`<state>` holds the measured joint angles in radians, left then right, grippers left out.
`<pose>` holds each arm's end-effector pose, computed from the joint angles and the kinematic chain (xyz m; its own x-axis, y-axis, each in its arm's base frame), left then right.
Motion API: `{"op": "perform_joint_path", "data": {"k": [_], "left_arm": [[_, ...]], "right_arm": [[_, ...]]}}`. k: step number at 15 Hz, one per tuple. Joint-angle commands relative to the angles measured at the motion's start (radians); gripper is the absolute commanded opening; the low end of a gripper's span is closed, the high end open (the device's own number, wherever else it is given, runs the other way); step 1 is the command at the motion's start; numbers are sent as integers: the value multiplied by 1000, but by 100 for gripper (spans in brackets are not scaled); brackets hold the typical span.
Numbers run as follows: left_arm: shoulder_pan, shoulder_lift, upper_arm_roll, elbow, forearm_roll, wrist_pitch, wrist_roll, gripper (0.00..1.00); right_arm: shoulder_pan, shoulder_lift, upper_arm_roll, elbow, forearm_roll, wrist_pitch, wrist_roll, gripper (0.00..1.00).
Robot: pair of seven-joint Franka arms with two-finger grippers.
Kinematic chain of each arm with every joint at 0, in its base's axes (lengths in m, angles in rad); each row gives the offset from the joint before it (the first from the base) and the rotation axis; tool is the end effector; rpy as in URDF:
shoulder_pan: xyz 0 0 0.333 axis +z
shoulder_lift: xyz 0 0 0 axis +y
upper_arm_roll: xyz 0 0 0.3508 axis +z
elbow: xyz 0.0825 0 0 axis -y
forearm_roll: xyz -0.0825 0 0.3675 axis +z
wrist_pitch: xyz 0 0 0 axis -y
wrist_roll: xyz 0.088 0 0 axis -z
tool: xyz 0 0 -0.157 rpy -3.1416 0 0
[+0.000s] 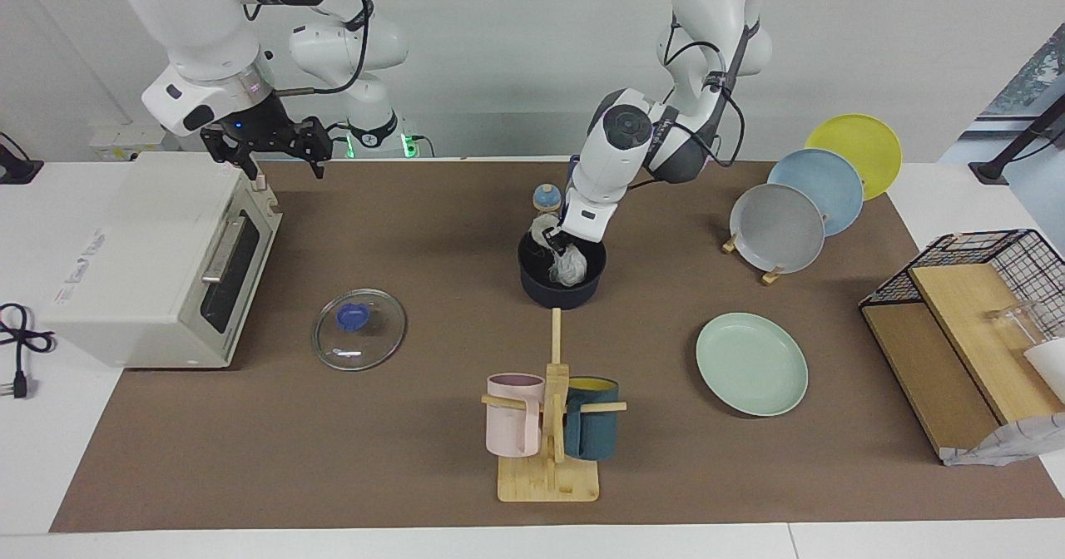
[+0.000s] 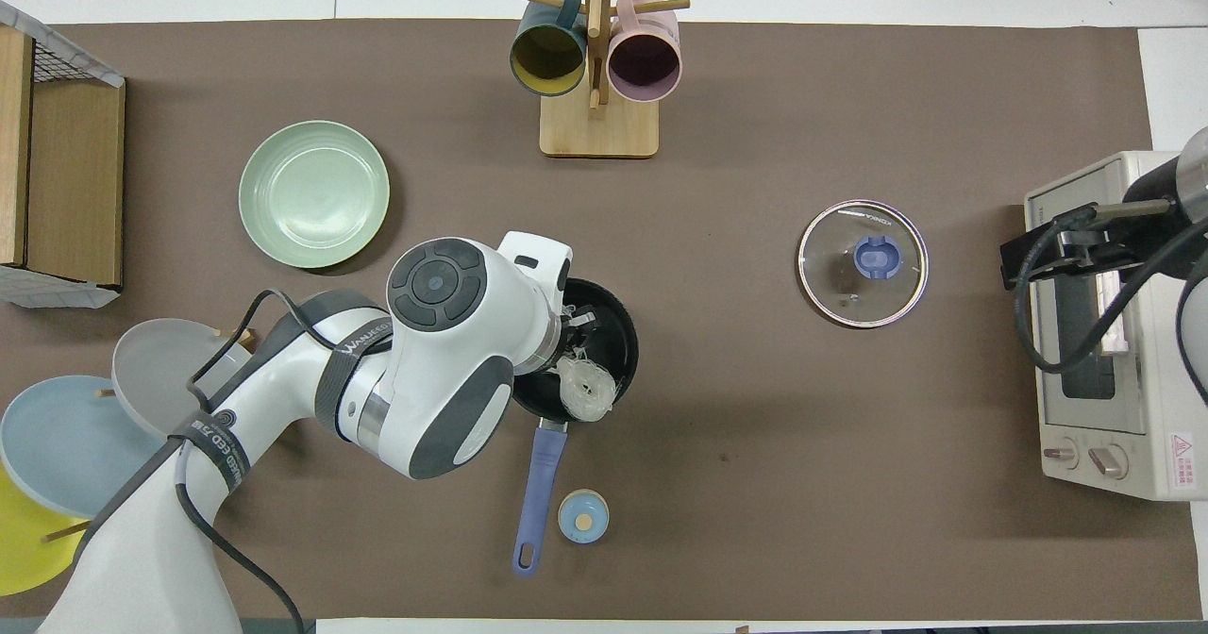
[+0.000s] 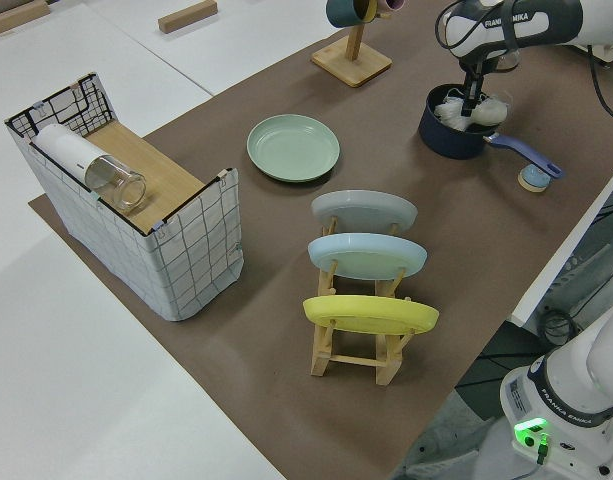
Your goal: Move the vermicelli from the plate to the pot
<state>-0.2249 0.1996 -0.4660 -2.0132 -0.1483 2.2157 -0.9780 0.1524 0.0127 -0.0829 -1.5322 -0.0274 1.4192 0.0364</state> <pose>0.4469 -0.3739 0.3634 0.9180 0.3599 -0.1666 0.3816 -0.9159 0.1247 0.5188 0.0318 0.6080 0.9919 0.0283 -0.1241 0.0326 -0.9989 0.0330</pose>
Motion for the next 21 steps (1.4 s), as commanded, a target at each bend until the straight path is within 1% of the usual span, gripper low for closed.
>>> {"op": "perform_joint_path", "data": {"k": [1,4,7,8,9,10,11,13,15,17,19,21], "left_arm": [[1,-3,6,-68,-22,88,38,0],[4,38,7,-68,-11,117,41,0],[5,41,9,-62,-10,117,42,0],[7,41,9,-56,18,105,68,0],[15,38,9,-41,45,90,108,6],[15,34,10,-23,47,55,111,99],[16,24,9,3,47,6,113,100],[19,-11,9,82,46,-138,117,100],[21,-49,9,141,39,-246,121,100],[25,-72,13,207,39,-344,122,100],[67,-106,13,261,41,-416,127,100],[126,-163,13,266,41,-450,180,100]], "right_arm": [[-13,-11,8,-8,14,0,8,100],[-13,-11,8,-8,14,-2,8,100],[-13,-13,8,-8,14,-2,8,100],[-13,-13,8,-8,14,-2,8,100],[-13,-13,8,-8,14,-2,8,100],[-13,-13,8,-8,14,-2,8,100],[-13,-13,8,-8,14,-2,8,100],[-14,-11,8,-8,14,-2,8,100],[-14,-13,8,-8,14,-2,8,100],[-13,-11,8,-8,14,-2,8,100],[-13,-13,8,-8,14,-2,8,100],[-13,-11,8,-8,14,-2,8,100]]}}
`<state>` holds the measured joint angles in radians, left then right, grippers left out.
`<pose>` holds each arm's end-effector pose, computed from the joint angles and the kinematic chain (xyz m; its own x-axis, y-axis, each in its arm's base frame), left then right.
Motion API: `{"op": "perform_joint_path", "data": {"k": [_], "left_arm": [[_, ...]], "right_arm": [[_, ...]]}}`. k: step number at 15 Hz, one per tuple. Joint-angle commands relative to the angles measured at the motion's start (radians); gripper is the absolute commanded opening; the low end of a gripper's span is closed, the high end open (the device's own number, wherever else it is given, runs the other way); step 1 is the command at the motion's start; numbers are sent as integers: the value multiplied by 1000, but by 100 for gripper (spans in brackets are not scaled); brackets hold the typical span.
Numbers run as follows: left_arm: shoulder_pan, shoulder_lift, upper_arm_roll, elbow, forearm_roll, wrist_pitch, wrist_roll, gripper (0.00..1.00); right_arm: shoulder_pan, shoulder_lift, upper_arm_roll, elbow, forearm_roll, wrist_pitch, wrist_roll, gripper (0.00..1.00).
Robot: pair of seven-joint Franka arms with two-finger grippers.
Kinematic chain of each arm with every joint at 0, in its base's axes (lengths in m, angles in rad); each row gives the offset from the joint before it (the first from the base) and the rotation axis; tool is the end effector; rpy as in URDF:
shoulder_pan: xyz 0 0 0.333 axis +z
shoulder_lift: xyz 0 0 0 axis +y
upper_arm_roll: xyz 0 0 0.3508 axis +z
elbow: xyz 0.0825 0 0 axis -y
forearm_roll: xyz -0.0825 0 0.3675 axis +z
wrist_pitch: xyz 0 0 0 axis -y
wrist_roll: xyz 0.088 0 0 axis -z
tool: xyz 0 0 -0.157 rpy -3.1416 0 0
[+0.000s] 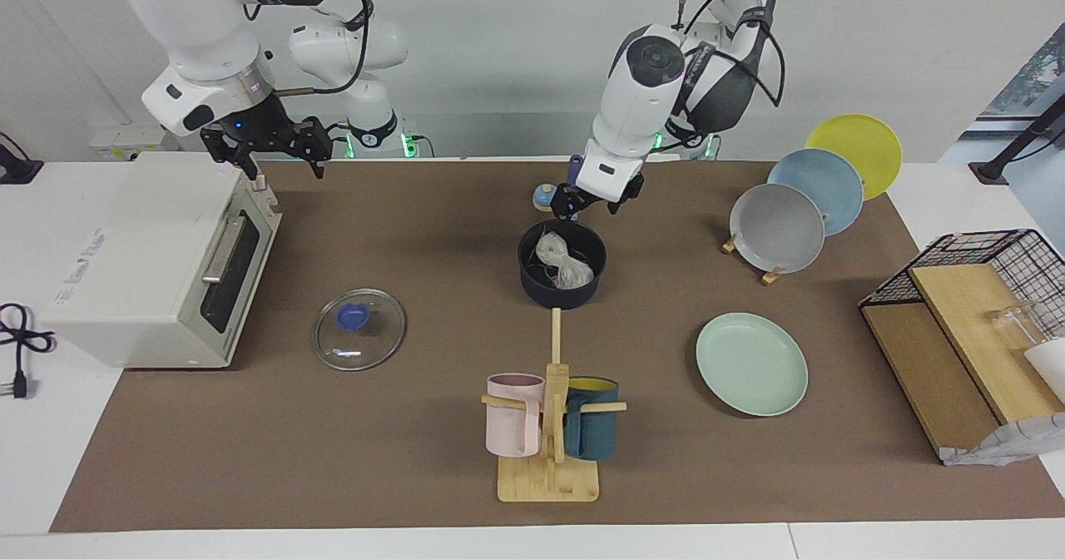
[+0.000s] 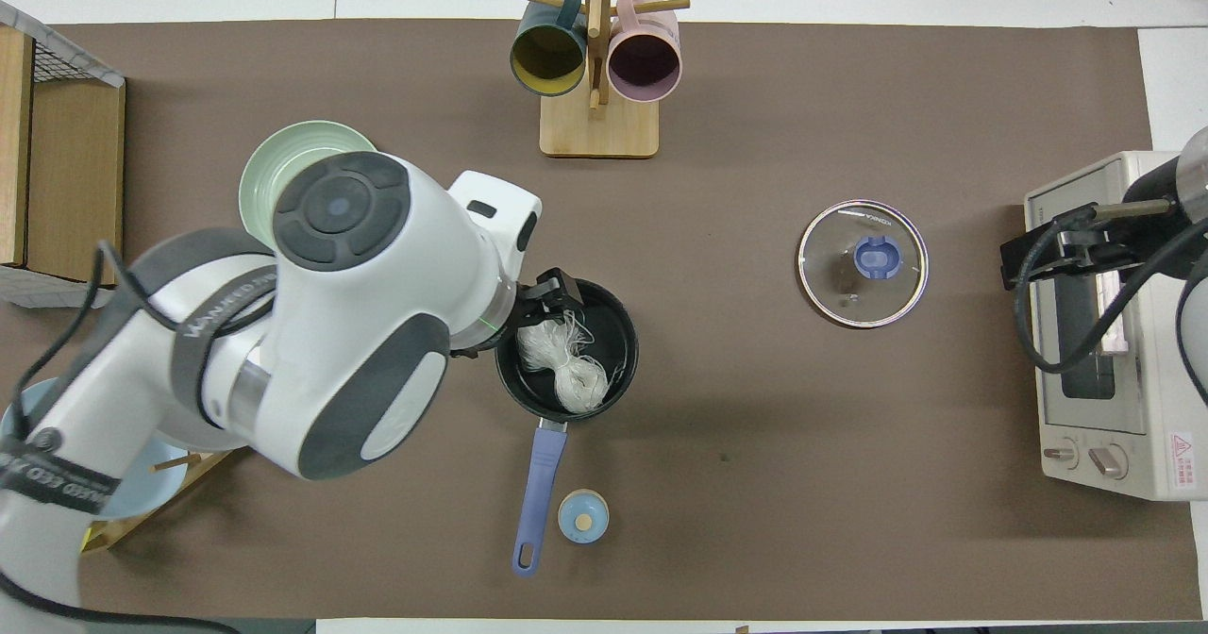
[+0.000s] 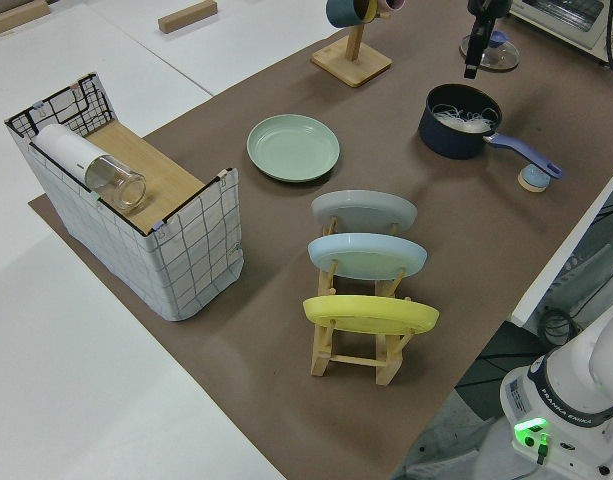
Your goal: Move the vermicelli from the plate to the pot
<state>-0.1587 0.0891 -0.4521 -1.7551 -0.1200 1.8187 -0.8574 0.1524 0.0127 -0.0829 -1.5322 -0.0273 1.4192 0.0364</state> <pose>0.4641 -0.3349 0.5026 0.9550 0.2670 -0.1292 0.2791 -0.9564 0.0861 0.5188 0.0318 0.6080 0.9919 0.0283 -0.1242 0.0326 -0.9989 0.0329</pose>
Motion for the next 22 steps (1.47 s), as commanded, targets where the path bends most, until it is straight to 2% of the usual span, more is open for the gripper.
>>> {"op": "perform_joint_path", "data": {"k": [1,4,9,11,16,22], "left_arm": [[92,-83,1,8,13,-77,120,100],[206,-132,0,20,14,-136,312,100],[415,-155,-2,14,20,-199,682,100],[458,-161,0,8,22,-199,747,100],[476,-157,6,17,68,-196,758,100],[462,-143,4,88,105,-231,755,100]], "right_arm": [[-13,-11,8,-8,14,-2,8,100],[-13,-13,8,-8,14,-3,8,100],[-11,-22,8,-14,14,-5,8,100],[-13,-20,8,-14,15,-3,8,100],[-13,-20,8,-14,15,-2,10,100],[-20,-20,5,-14,47,0,17,100]]}}
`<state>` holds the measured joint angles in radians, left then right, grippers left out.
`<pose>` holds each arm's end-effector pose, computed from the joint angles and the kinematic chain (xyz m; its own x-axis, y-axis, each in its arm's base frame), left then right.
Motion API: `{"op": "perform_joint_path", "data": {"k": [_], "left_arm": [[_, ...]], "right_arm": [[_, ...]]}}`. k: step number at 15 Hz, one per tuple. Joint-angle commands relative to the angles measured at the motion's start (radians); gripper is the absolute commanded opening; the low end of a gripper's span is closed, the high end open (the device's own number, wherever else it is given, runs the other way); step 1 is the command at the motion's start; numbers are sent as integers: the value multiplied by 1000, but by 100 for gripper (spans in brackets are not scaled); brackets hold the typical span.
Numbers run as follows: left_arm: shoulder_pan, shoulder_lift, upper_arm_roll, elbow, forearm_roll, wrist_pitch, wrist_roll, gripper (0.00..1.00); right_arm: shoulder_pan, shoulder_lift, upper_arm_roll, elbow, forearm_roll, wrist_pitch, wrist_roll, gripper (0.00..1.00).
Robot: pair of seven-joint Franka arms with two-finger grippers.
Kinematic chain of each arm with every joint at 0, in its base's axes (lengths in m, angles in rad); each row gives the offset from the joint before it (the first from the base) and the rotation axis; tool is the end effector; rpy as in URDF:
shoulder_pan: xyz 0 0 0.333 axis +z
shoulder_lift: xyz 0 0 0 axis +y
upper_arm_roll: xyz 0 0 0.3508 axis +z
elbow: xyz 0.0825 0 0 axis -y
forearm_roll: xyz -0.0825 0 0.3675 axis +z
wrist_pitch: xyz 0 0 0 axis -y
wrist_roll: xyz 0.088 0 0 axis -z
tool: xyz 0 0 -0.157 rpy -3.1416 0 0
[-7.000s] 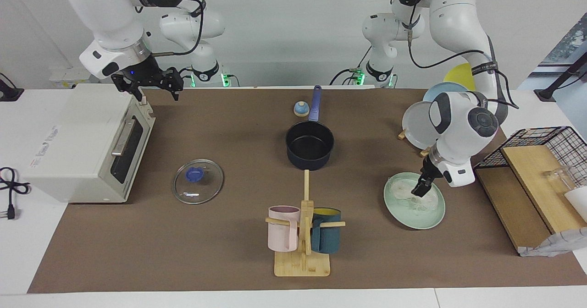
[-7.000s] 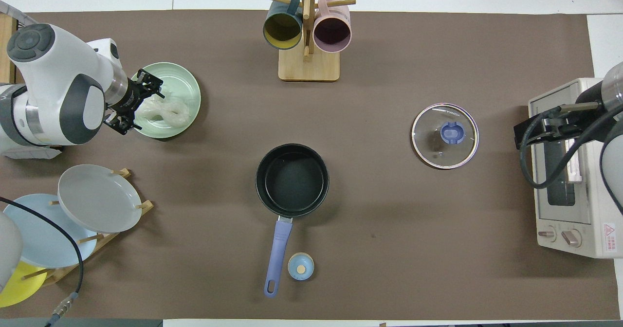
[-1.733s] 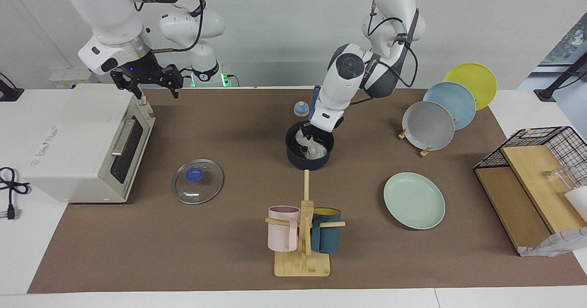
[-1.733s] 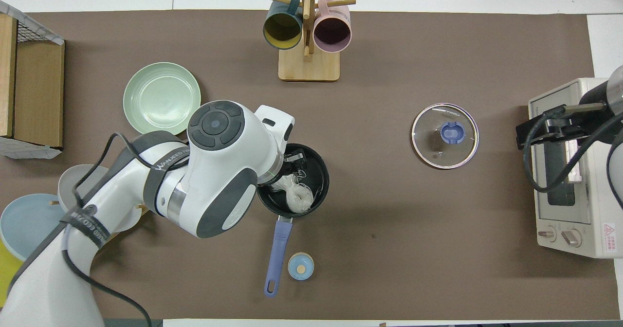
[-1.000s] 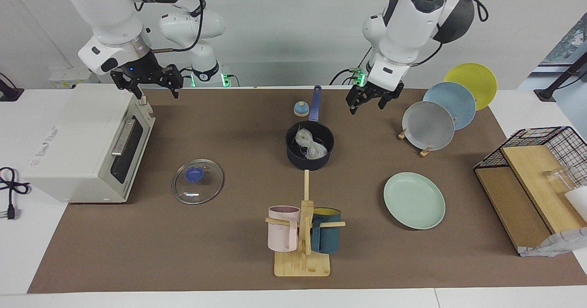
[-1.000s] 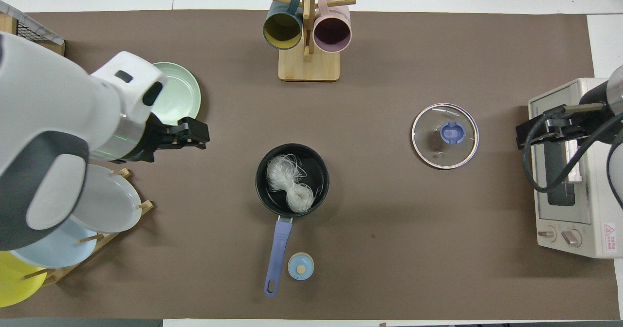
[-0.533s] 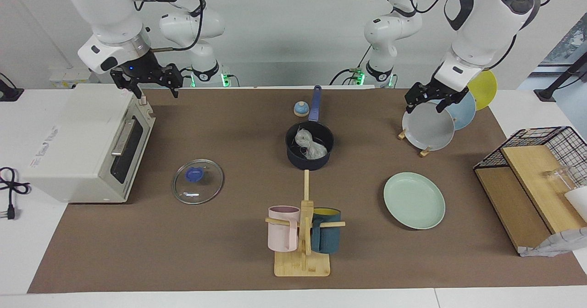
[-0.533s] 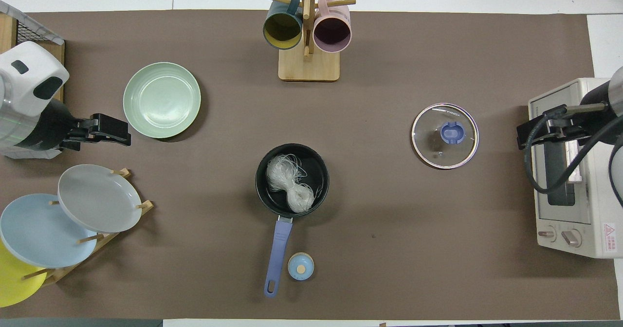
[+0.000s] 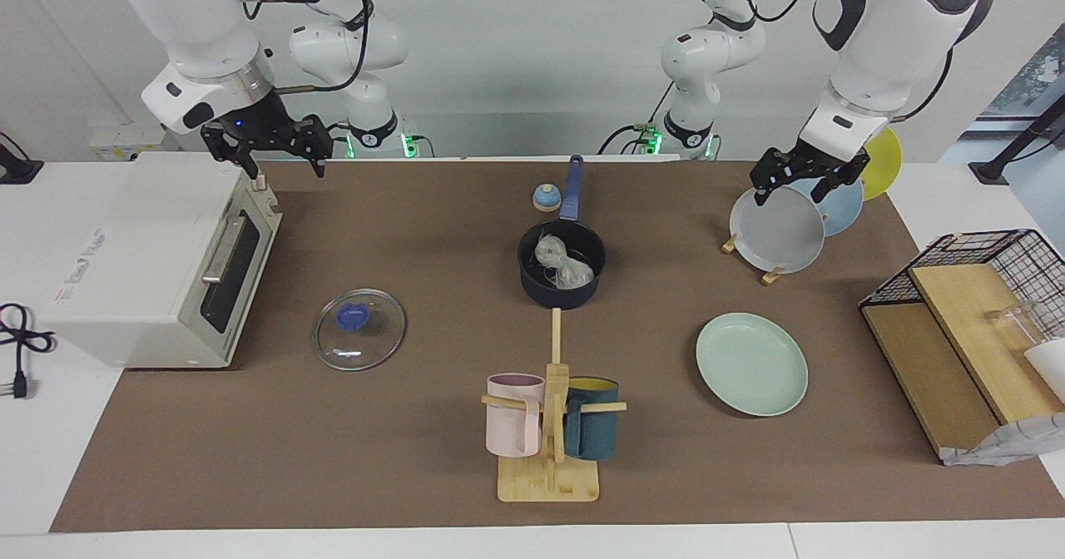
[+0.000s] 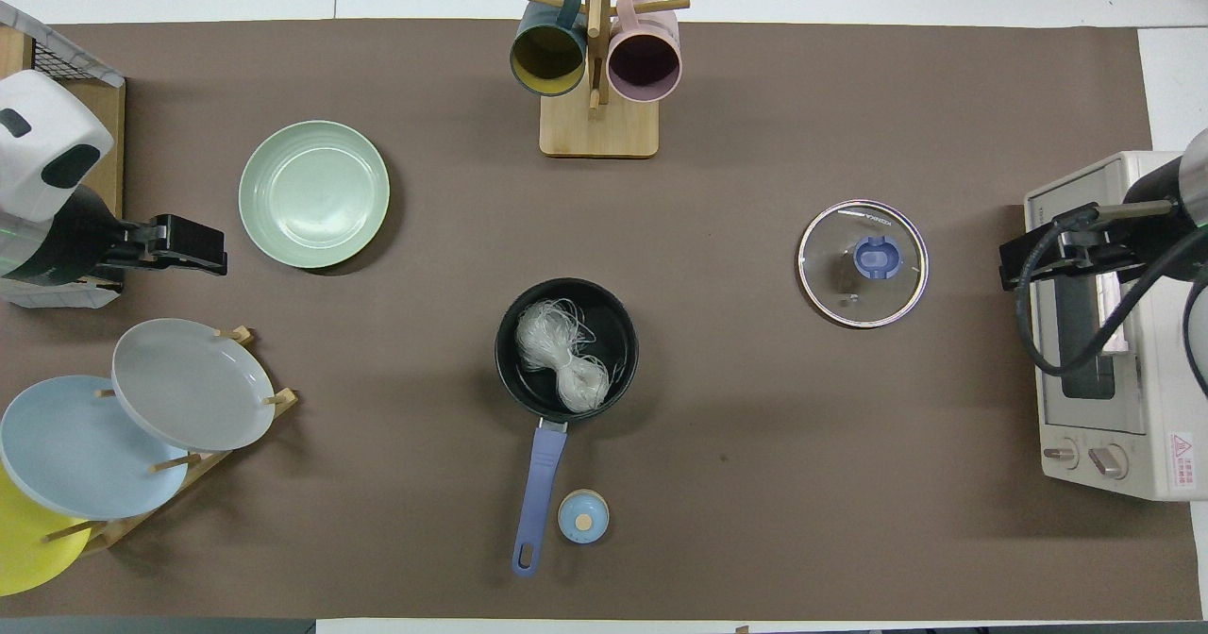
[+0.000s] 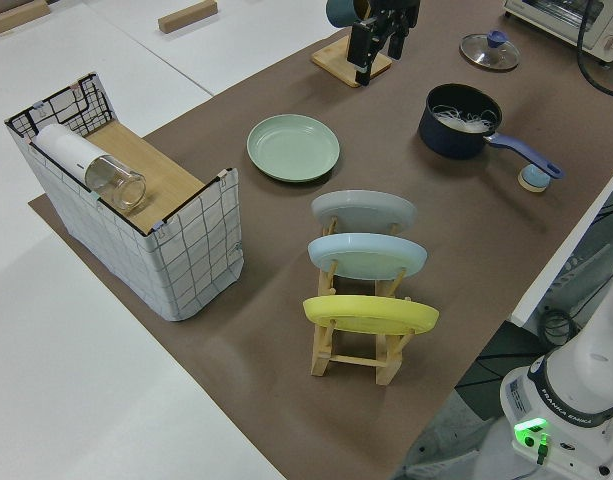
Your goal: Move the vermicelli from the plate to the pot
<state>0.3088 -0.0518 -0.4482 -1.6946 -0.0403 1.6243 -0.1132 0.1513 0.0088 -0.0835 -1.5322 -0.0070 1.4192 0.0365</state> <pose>0.5164 -0.0840 0.5821 0.9994 -0.0230 -0.0254 -0.0226 -0.9996 0.0150 0.5176 0.0342 0.6100 0.9922 0.0297 -0.1211 0.0314 -0.9994 0.0122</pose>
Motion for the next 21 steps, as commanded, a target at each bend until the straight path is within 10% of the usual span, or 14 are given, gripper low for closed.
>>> {"op": "perform_joint_path", "data": {"k": [1,6,21], "left_arm": [[-7,3,-1,39,25,-46,9,100],[-322,27,307,99,30,-107,3,100],[-431,10,398,55,19,-104,0,100]], "right_arm": [[-21,-16,5,-14,27,0,17,100],[-19,-16,5,-14,25,0,16,100],[-18,-16,5,-14,25,7,17,100]]}}
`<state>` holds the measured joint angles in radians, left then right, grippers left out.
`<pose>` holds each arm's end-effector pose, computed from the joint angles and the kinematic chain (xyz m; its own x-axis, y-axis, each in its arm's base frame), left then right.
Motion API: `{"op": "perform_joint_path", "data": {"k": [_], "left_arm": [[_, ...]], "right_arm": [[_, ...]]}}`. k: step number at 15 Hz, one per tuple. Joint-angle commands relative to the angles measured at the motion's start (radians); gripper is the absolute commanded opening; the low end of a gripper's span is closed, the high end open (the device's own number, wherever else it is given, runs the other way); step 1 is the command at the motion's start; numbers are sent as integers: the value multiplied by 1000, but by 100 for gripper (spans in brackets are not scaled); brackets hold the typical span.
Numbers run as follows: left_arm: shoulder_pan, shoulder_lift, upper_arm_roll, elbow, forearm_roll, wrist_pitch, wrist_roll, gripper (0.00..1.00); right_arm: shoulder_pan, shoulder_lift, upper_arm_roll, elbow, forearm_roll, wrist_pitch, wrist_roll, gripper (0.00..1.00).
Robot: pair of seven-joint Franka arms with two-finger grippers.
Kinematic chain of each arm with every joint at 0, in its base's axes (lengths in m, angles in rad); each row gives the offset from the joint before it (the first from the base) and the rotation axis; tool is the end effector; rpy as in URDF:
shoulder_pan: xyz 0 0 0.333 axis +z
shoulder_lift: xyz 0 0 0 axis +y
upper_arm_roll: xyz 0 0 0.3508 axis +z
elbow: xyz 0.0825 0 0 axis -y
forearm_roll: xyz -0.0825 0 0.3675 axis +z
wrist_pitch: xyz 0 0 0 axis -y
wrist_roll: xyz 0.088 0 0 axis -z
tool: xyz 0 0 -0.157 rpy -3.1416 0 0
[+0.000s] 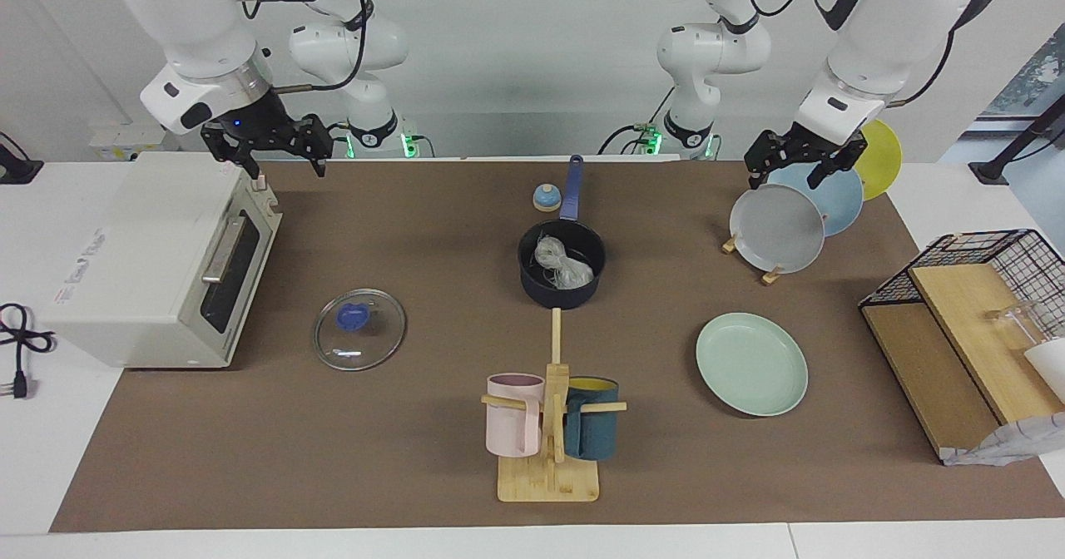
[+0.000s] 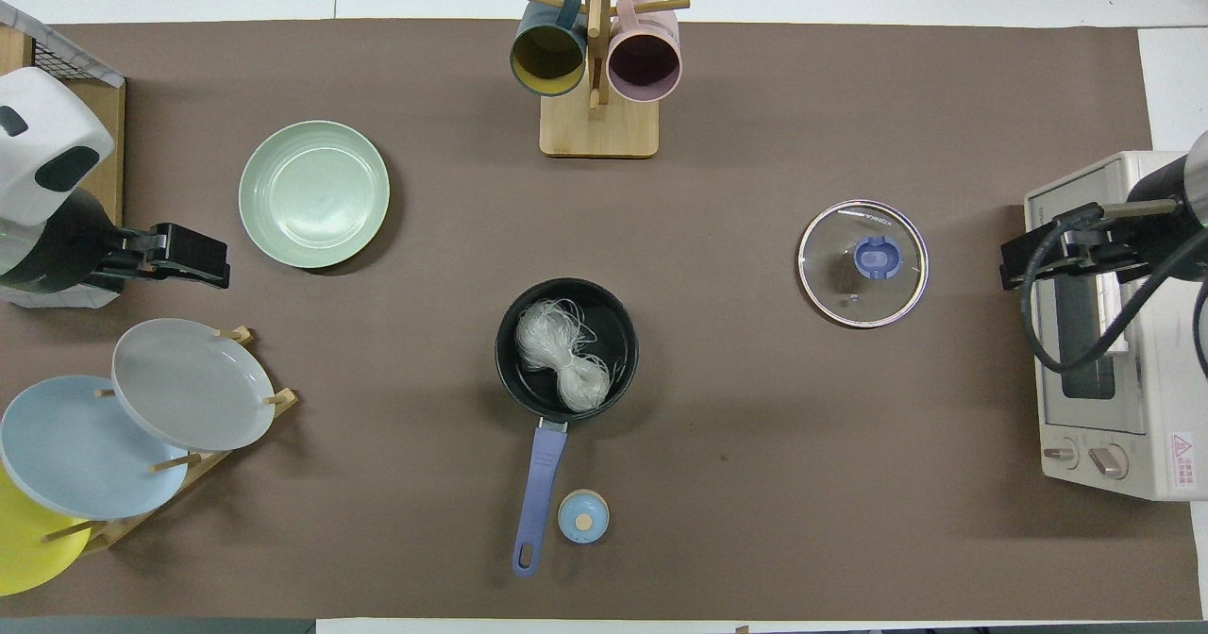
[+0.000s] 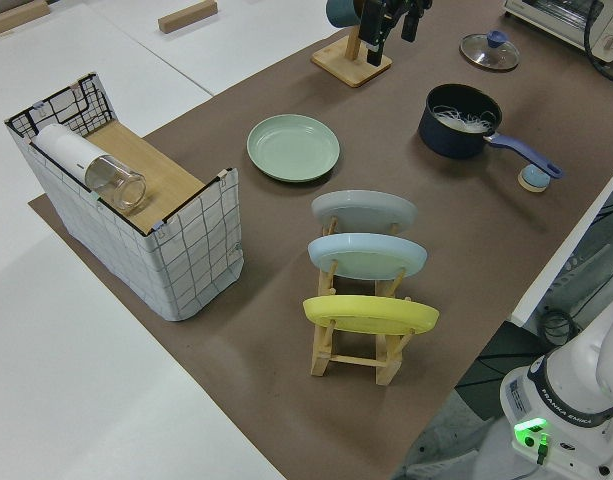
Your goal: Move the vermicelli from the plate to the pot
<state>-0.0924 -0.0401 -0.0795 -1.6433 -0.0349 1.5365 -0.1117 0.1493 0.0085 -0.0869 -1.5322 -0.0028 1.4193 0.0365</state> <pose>0.5070 -0.0945 0.5949 0.9957 -0.0607 -0.0699 -0.0592 -0.9980 0.0241 0.5177 0.0321 0.6101 0.9924 0.0249 -0.1209 0.0261 -0.9996 0.0080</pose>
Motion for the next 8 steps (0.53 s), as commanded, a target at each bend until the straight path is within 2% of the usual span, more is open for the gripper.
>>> {"op": "perform_joint_path", "data": {"k": [1,8], "left_arm": [[-30,-1,29,3,13,-16,-2,100],[-26,-4,27,0,12,-15,0,100]], "right_arm": [[-17,-16,9,-14,21,9,17,100],[-16,-16,9,-14,21,9,17,100]]}}
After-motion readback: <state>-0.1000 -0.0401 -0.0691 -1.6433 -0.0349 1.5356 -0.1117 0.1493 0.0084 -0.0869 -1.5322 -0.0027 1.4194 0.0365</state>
